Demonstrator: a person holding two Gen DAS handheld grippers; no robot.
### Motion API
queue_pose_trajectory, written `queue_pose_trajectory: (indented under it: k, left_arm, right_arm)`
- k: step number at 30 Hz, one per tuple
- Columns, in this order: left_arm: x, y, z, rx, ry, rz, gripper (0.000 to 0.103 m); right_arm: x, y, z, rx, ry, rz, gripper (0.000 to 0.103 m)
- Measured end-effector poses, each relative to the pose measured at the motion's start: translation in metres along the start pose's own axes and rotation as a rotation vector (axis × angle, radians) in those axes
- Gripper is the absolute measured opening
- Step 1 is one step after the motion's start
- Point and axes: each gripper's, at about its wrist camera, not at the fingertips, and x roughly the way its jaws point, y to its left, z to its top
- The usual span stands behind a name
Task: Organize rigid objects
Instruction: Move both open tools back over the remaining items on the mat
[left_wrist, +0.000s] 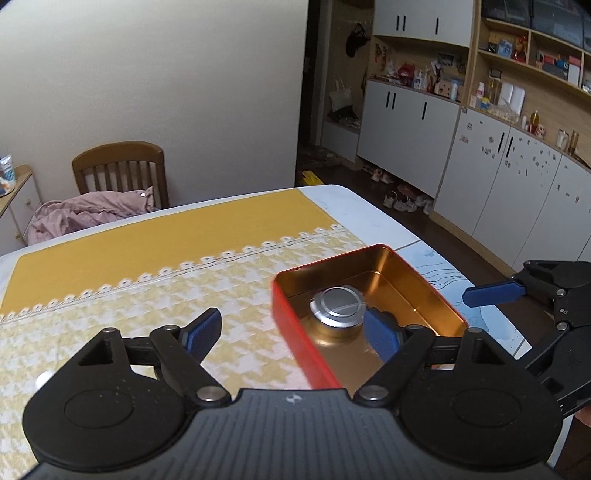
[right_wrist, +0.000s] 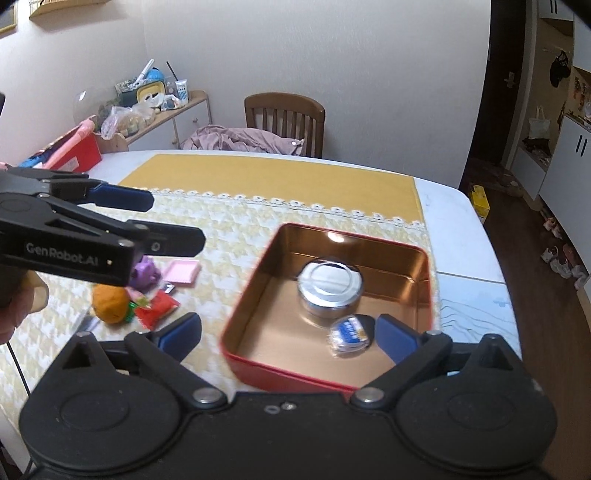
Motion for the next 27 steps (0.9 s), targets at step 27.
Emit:
queue_pose_trajectory:
  k: [27]
  left_arm:
    - [-0.068,0.184,-0.058,-0.258,-0.016,0.139,0.102]
  right_arm:
    - [0.033,0.150,-0.001,0.036,-0.002,0.086,0.100]
